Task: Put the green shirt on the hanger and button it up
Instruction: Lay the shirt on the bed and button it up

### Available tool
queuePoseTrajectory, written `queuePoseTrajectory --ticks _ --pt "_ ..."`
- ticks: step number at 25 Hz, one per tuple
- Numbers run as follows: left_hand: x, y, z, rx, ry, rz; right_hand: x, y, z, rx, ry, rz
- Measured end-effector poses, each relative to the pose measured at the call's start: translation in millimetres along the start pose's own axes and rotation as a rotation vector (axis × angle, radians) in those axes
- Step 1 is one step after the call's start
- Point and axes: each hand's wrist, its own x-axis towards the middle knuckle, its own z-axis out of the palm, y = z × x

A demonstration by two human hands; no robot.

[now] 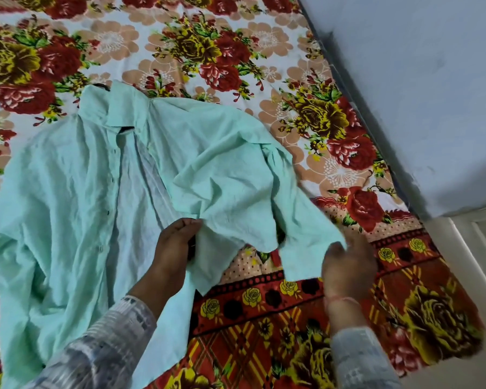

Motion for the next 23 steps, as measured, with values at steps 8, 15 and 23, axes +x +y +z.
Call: queuePoseTrajectory --ticks 8,15,23 --pt "-27.7 -2.0 8.4 -0.198 -0.178 -0.199 -54.2 -69.8 44.4 0.304 -0.836 0.112" --pt "-37.7 6.9 6.1 -0.092 -0.376 -0.126 -54.0 -80.4 43.4 0.738 -0.935 0.522" --pt "-62.6 -16.4 12.4 -0.048 -0.218 -0.297 -26.8 -47.1 -21.6 0.839 -0.538 0.227"
